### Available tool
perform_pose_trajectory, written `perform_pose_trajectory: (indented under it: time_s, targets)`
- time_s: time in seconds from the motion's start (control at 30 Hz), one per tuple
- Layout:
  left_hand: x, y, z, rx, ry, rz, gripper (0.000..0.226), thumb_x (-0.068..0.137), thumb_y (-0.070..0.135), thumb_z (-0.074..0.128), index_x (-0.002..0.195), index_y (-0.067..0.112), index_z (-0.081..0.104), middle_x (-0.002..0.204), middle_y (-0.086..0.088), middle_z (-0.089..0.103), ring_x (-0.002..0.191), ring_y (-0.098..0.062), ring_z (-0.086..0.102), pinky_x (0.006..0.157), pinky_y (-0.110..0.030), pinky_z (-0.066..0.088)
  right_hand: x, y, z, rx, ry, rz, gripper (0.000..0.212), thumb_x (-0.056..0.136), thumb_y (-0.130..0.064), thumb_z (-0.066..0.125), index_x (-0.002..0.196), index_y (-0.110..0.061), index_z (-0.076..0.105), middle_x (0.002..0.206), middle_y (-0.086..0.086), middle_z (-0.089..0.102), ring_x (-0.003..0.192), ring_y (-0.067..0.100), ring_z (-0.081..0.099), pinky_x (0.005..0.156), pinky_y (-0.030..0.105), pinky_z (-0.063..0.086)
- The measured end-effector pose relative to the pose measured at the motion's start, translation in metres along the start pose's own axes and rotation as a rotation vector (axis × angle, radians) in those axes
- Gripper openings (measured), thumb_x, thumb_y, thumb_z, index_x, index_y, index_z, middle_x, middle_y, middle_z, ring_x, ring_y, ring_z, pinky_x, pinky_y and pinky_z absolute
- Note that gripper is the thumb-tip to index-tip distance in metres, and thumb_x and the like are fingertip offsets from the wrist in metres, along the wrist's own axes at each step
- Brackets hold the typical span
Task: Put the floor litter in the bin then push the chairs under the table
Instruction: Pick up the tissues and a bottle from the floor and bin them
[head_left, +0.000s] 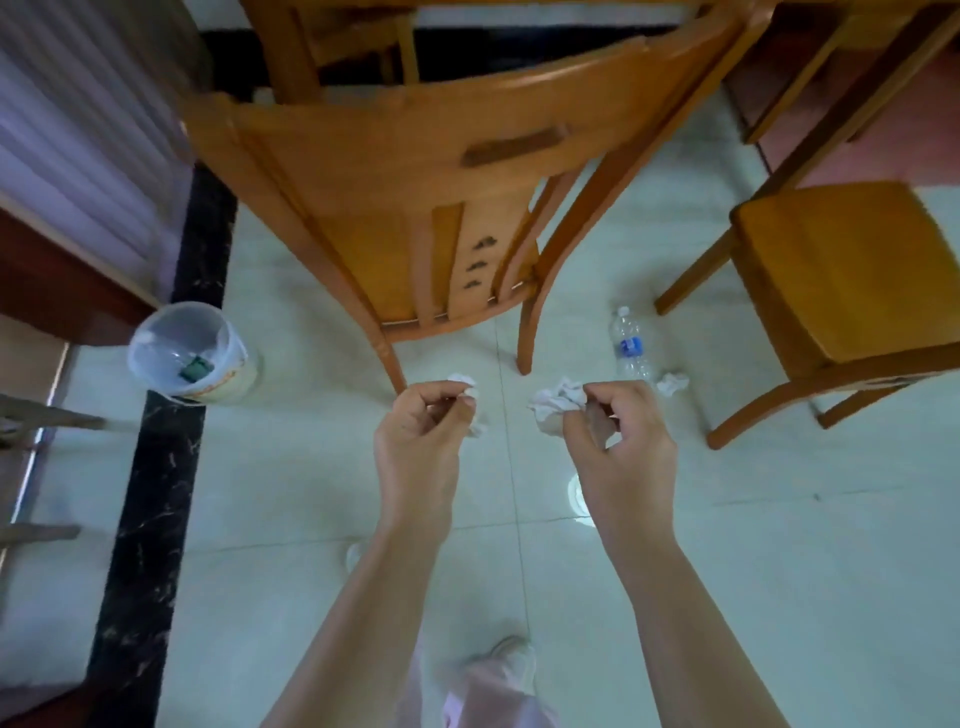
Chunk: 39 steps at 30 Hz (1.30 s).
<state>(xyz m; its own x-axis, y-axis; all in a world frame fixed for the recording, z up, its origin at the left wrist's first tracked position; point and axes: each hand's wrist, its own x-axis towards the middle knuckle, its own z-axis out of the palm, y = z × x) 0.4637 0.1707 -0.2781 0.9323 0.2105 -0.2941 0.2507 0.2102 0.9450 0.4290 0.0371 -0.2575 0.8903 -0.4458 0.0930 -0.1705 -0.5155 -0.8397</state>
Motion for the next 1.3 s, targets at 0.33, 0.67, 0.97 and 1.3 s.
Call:
perform_pose_trajectory:
  time_s: [0.33,0.67,0.97,1.3]
  targets:
    - [0.015,0.068,-0.117,-0.204,0.329,0.003,0.02,0.082,-0.005,0.06,0.076,0.013,0.063,0.069,0.001,0.065,0.065,-0.01,0.056,0.064,-0.015,0.045,-0.017,-0.105,0.094,0.024,-0.278,-0.184,0.012,0.075,-0.002,0.066,0.084,-0.008,0.063,0.083,0.0,0.056,0.077,0.011,0.052,0.069,0.012,0.039]
    - [0.089,0.096,-0.267,-0.224,0.535,0.012,0.023,0.082,-0.002,0.063,0.073,0.018,0.068,0.065,0.01,0.065,0.064,-0.005,0.056,0.062,-0.013,0.047,-0.03,-0.197,0.267,-0.019,-0.465,-0.301,0.01,0.077,-0.006,0.067,0.086,-0.006,0.064,0.083,0.002,0.059,0.078,0.018,0.055,0.067,0.025,0.043]
    - [0.174,0.106,-0.38,-0.128,0.665,0.021,0.029,0.081,-0.001,0.065,0.069,0.025,0.07,0.07,0.009,0.07,0.065,-0.002,0.061,0.06,-0.009,0.046,-0.026,-0.257,0.416,0.025,-0.565,-0.305,0.013,0.076,-0.006,0.068,0.087,-0.009,0.062,0.086,0.003,0.06,0.084,0.02,0.056,0.071,0.031,0.047]
    - [0.295,0.099,-0.428,-0.027,0.701,-0.059,0.028,0.081,0.002,0.066,0.069,0.028,0.069,0.069,0.005,0.067,0.063,-0.006,0.058,0.06,-0.021,0.046,0.035,-0.265,0.549,0.003,-0.657,-0.312,0.013,0.076,0.0,0.066,0.087,-0.004,0.061,0.084,0.002,0.054,0.085,0.025,0.055,0.073,0.03,0.043]
